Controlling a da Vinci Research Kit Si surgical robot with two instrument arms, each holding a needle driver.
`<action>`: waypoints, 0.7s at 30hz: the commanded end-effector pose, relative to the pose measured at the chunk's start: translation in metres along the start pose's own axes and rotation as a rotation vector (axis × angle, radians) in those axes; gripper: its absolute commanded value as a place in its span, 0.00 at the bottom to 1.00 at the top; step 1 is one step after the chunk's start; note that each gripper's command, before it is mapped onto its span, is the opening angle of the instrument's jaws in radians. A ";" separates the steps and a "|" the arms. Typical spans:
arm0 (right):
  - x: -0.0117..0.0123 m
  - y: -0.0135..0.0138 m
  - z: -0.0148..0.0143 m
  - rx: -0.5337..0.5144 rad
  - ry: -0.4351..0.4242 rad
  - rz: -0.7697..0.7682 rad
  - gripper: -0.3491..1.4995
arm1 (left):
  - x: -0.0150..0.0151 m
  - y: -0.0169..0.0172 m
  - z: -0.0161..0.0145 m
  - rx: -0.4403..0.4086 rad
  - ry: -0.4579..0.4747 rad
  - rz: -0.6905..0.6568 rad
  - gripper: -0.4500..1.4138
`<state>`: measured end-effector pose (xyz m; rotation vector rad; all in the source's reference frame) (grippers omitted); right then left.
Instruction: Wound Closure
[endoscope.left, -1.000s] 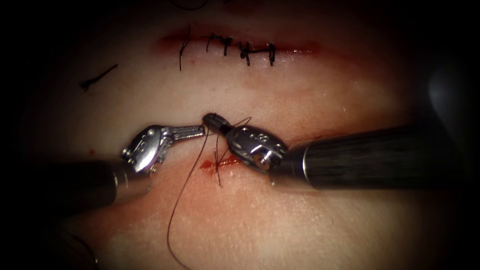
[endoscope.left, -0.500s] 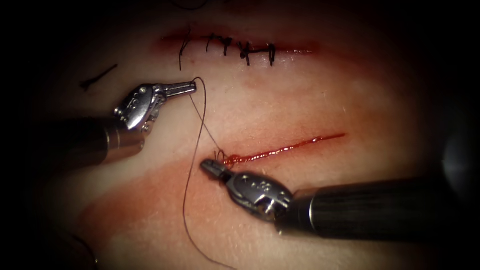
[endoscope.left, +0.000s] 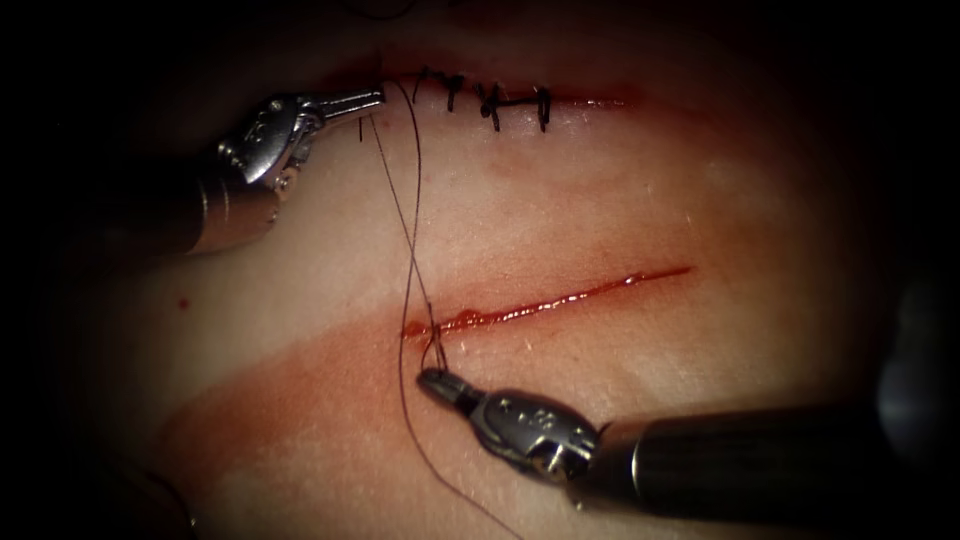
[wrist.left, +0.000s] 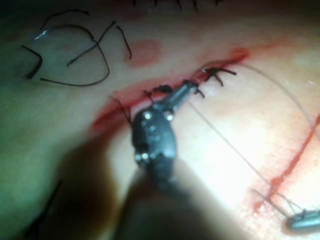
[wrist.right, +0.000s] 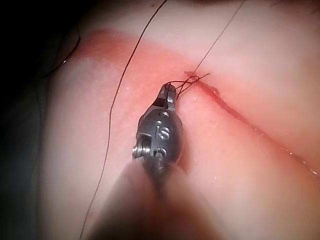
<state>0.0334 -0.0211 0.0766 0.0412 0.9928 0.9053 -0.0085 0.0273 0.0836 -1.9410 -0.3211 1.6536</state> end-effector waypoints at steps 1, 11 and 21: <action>-0.0013 -0.0009 0.0003 0.007 -0.007 0.000 0.00 | -0.0005 -0.0006 0.0005 0.000 0.000 0.004 0.00; -0.0021 -0.0026 0.0000 0.038 -0.024 -0.013 0.00 | 0.0007 -0.0038 0.0008 0.024 -0.002 0.003 0.00; -0.0024 -0.0037 -0.0006 0.055 -0.029 -0.020 0.00 | -0.0008 -0.0064 0.0015 0.043 -0.020 0.027 0.00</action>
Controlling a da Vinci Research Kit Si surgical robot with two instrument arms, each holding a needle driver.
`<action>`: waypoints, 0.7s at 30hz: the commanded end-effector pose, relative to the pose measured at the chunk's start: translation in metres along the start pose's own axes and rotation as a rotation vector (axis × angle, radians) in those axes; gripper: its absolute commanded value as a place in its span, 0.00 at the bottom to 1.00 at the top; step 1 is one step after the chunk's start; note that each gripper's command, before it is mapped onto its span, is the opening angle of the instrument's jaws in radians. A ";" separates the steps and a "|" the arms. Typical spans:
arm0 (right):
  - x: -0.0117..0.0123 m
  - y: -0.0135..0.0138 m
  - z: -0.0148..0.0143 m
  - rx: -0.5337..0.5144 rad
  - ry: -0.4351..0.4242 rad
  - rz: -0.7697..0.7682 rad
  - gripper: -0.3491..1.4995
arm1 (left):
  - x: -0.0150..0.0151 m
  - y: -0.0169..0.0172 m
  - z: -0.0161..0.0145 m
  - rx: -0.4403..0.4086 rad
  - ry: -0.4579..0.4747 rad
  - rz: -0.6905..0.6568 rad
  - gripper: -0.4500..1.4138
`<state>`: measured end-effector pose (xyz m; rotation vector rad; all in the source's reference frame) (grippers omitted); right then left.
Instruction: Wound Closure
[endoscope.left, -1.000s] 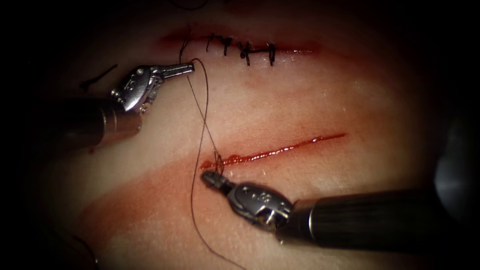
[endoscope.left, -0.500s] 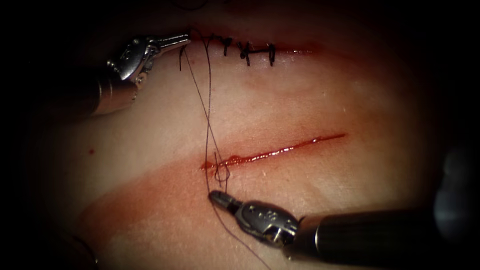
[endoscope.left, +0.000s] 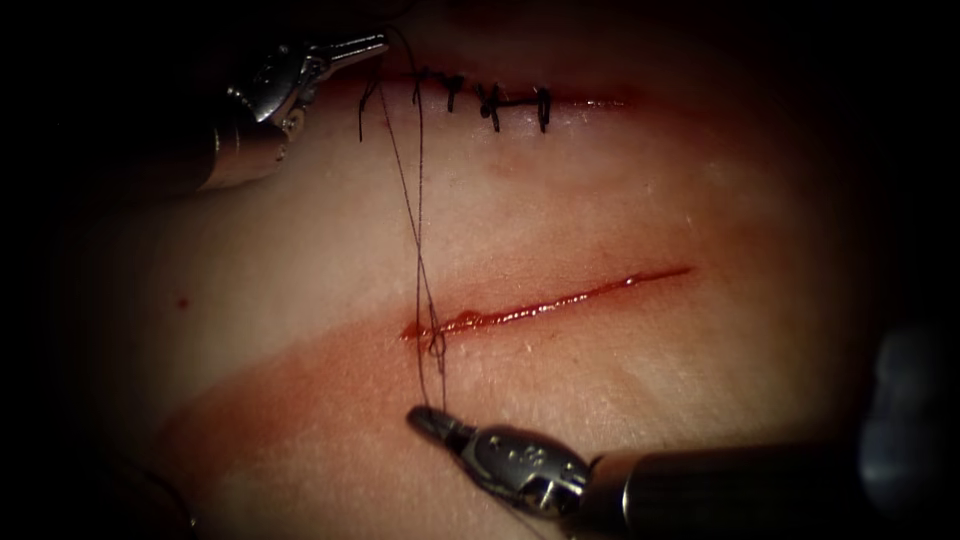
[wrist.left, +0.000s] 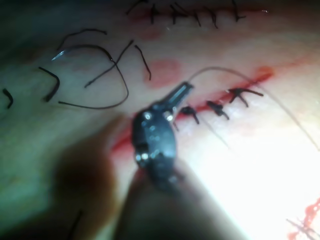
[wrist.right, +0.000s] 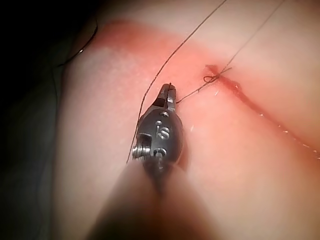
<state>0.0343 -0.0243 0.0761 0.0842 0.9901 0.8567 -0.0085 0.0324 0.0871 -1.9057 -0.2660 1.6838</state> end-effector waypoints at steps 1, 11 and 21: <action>-0.0008 -0.0009 0.0002 0.006 -0.006 0.002 0.00 | -0.0007 -0.0006 0.0005 0.003 -0.007 0.003 0.00; -0.0011 -0.0017 -0.0001 0.020 -0.009 -0.010 0.00 | -0.0009 -0.0031 0.0003 0.026 -0.016 0.014 0.00; -0.0024 -0.0036 -0.0009 0.041 -0.020 -0.007 0.00 | -0.0007 -0.0043 0.0009 0.054 -0.020 0.017 0.00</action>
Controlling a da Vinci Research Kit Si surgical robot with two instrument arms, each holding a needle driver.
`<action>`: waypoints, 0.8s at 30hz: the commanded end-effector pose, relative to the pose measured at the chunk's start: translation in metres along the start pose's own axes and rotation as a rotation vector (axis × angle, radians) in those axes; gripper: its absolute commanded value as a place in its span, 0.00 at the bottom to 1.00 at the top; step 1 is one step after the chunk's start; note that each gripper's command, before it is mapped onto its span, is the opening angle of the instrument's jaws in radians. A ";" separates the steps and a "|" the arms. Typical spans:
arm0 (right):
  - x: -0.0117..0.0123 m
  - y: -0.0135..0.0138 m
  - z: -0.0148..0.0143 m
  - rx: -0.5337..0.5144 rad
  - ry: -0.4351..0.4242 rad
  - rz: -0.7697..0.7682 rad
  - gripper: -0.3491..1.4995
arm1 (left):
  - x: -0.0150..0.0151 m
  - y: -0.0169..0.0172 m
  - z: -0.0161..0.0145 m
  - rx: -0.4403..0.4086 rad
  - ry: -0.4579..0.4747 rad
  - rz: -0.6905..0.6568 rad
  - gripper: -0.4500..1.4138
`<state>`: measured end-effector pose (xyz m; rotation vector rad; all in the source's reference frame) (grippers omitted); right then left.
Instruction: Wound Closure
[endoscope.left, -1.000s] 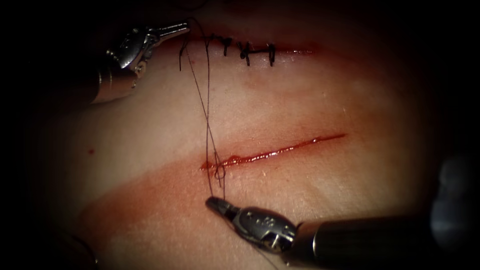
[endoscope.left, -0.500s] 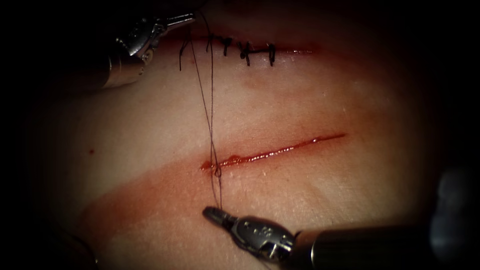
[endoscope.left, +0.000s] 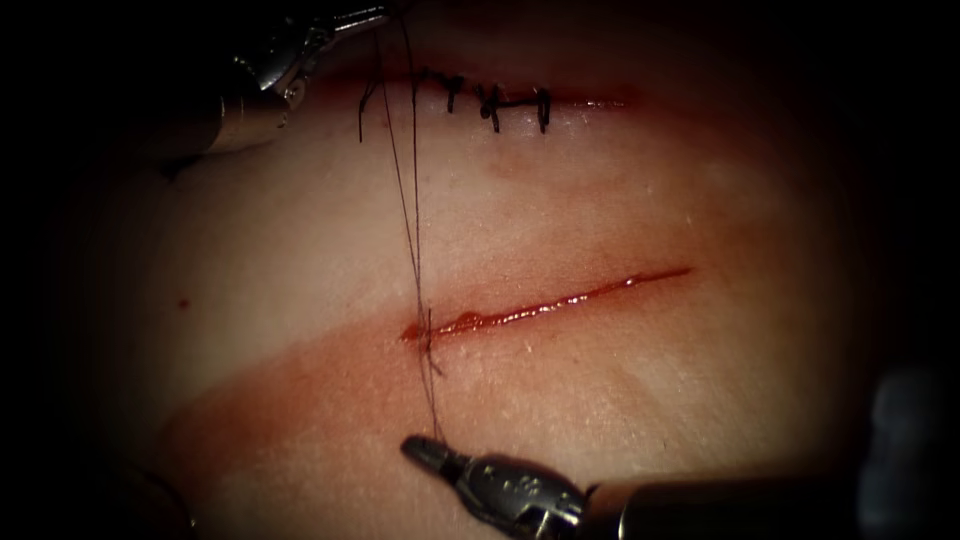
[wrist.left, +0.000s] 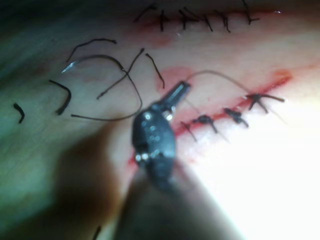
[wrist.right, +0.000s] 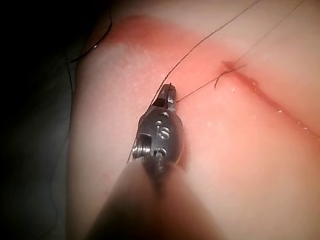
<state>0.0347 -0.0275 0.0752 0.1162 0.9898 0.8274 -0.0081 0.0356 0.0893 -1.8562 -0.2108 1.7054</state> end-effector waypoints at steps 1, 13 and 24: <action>-0.0012 -0.0009 0.0002 0.006 -0.006 0.002 0.00 | -0.0005 -0.0005 0.0006 0.002 0.001 0.000 0.00; -0.0017 -0.0008 -0.0006 0.015 -0.017 0.014 0.00 | -0.0006 -0.0002 0.0007 0.012 -0.001 0.002 0.00; 0.0004 0.0008 -0.0007 0.000 0.026 0.037 0.41 | -0.0010 0.0049 -0.0008 -0.030 0.003 -0.001 0.00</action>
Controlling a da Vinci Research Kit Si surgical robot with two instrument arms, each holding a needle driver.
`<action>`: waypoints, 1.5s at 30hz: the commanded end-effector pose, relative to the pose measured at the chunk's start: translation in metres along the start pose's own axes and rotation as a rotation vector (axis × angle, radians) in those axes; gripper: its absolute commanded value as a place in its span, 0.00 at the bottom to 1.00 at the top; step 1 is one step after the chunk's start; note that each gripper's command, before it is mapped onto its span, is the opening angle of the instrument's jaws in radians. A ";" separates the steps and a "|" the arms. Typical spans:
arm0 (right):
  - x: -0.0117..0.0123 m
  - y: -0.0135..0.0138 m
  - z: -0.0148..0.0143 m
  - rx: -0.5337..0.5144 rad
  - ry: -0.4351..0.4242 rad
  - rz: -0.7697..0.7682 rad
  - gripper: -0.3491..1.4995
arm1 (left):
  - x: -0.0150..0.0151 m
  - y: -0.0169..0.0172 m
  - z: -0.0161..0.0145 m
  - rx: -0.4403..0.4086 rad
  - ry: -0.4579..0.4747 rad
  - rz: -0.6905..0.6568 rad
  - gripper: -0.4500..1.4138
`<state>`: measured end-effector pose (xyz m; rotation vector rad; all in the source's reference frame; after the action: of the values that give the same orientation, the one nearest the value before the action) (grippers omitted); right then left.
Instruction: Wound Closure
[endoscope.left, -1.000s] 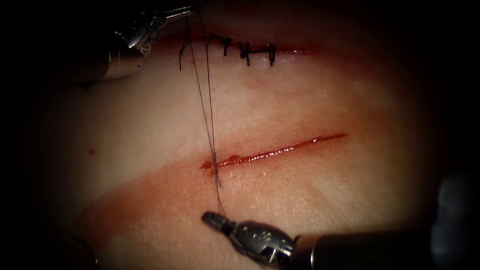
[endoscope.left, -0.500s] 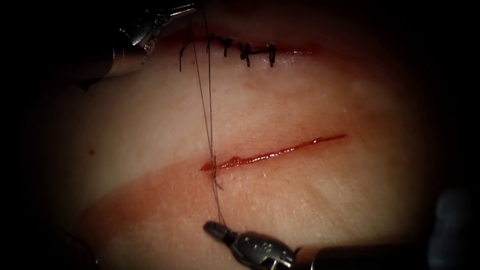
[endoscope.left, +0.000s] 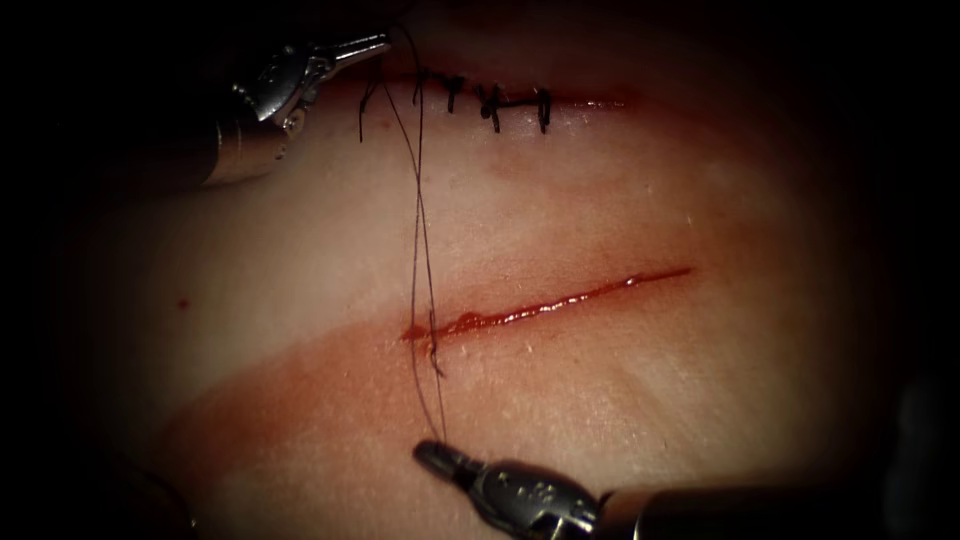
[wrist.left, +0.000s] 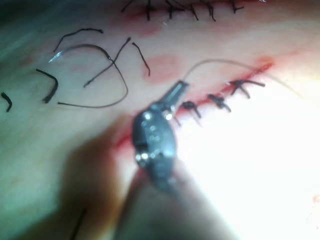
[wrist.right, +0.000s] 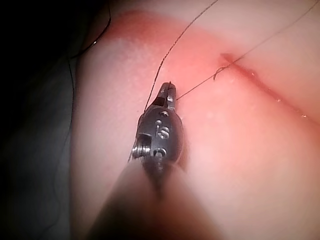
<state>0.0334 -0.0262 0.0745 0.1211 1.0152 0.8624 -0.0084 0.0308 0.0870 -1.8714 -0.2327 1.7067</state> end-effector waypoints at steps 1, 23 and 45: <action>-0.0004 -0.0004 0.0004 0.001 -0.002 0.004 0.52 | -0.0005 0.0003 0.0003 -0.013 0.003 0.000 0.00; 0.0074 0.0035 -0.0069 0.070 -0.077 -0.042 0.95 | 0.0114 0.0120 -0.0032 -0.084 0.079 0.069 0.00; 0.0088 0.0067 0.0016 0.160 -0.052 -0.292 0.98 | 0.0163 0.0190 -0.0029 -0.133 0.109 0.087 0.00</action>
<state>0.0317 -0.0147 0.0713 0.1262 1.0141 0.5144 -0.0073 0.0228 0.0624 -2.0916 -0.2293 1.6764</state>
